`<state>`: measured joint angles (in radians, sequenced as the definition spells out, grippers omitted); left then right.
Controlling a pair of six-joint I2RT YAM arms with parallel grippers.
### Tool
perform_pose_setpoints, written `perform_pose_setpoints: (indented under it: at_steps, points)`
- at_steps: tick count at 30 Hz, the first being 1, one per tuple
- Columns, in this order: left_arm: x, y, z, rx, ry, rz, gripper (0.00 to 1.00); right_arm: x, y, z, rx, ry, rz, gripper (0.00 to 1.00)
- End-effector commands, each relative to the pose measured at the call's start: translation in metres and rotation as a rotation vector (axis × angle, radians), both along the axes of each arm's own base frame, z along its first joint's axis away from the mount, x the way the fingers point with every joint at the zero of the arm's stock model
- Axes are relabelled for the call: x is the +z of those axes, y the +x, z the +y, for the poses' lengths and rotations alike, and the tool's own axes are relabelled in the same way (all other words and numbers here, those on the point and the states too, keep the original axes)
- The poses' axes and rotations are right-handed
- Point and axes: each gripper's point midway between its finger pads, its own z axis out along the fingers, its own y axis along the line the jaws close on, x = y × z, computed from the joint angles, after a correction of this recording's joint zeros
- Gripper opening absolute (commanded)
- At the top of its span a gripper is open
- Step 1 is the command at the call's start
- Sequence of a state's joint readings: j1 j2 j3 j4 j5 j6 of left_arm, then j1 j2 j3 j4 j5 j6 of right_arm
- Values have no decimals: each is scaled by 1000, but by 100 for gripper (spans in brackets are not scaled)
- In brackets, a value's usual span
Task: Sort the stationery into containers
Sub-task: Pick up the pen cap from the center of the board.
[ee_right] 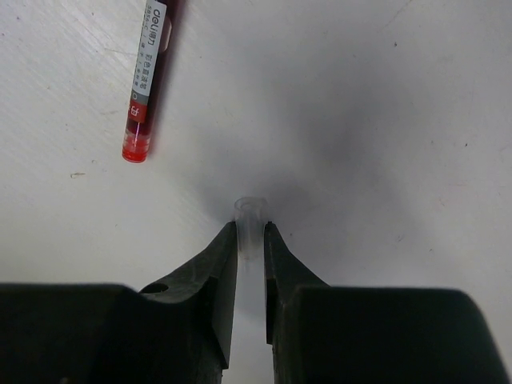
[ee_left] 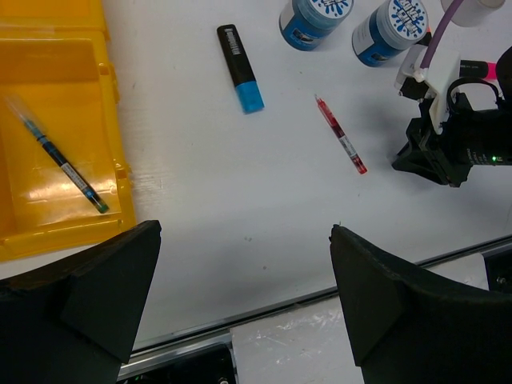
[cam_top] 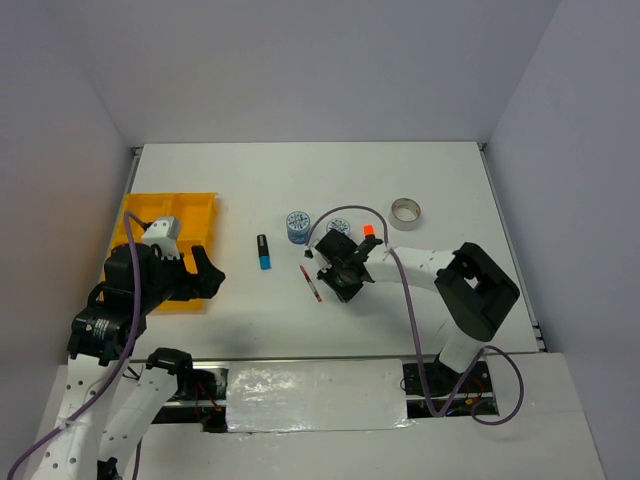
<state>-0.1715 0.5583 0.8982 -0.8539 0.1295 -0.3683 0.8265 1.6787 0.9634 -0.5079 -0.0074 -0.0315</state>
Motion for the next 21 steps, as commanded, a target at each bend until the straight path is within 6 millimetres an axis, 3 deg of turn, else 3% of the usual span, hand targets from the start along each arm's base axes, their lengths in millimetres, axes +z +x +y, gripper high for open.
perform_pose_setpoints:
  at_steps: [1, 2, 7, 11, 14, 18, 19, 21]
  points:
    - [8, 6, -4, -24, -7, -42, 99, -3, -9, 6, -5, 30, 42, 10]
    - [6, 6, -4, -25, -6, -33, 99, 2, -8, 8, -5, 49, 27, 0]
    - [4, 11, -18, -48, -82, 4, 99, 36, 4, 17, -79, 178, -69, 0]
    - [5, 26, -27, -16, -166, 28, 99, 66, 15, 13, -191, 234, -148, 0]
    - [1, 38, -35, 26, -233, 49, 99, 95, 22, -1, -315, 267, -221, 0]
    - [-20, 50, -59, 123, -265, 101, 99, 152, 32, -34, -534, 367, -346, 0]
    - [-23, 59, -50, 208, -259, 95, 99, 160, 32, -40, -562, 381, -366, 0]
    - [-31, 54, -78, 208, -268, 125, 99, 181, 30, -55, -630, 412, -404, 0]
